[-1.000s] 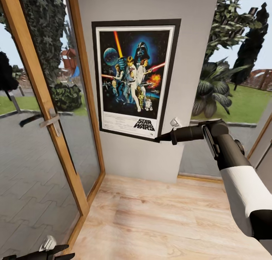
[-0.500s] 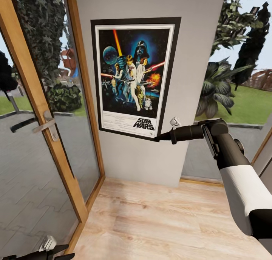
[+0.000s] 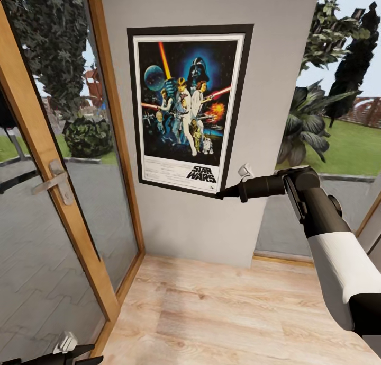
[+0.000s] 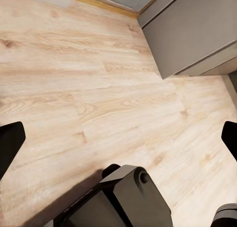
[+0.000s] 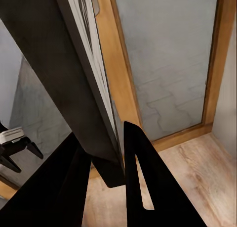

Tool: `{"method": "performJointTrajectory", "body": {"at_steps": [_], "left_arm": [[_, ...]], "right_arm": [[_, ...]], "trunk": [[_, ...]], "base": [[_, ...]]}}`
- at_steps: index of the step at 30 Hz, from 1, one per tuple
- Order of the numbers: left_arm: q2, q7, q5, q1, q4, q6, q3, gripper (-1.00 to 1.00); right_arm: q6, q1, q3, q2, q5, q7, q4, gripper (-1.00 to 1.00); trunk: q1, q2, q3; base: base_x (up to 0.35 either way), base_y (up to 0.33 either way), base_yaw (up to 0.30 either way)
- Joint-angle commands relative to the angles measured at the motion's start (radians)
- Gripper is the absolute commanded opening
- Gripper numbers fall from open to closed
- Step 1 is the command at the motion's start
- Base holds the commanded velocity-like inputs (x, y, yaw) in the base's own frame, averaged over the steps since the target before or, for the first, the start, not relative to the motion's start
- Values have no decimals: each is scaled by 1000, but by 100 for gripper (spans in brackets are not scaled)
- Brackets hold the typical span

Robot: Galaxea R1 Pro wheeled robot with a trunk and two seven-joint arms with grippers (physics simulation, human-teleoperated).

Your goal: Pick up the poster from the kitchen countertop and hang it on one of the wall nails in the kitchen.

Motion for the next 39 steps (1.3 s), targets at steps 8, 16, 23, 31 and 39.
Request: {"method": "performJointTrajectory", "body": {"at_steps": [8, 16, 23, 31, 39], "left_arm": [[1, -7, -8, -1, 0, 11, 4, 100], [2, -7, -8, -1, 0, 11, 4, 100], [3, -7, -8, -1, 0, 11, 4, 100], [0, -3, -8, -1, 20, 11, 2, 100], [0, 4, -8, -1, 83, 7, 3, 100]], "right_arm": [[10, -1, 0, 0, 8, 8, 0, -100], [11, -1, 0, 1, 8, 8, 1, -100], [12, -1, 0, 1, 8, 8, 1, -100], [11, -1, 0, 0, 8, 8, -1, -100], [11, -1, -1, -1, 8, 8, -1, -100]], "trunk": [[1, -2, -2], [1, -2, -2], [1, -2, -2], [1, -2, -2], [1, -2, -2]], "base": [[110, 0, 0], [299, 0, 0], [333, 0, 0], [168, 0, 0], [15, 0, 0]]}}
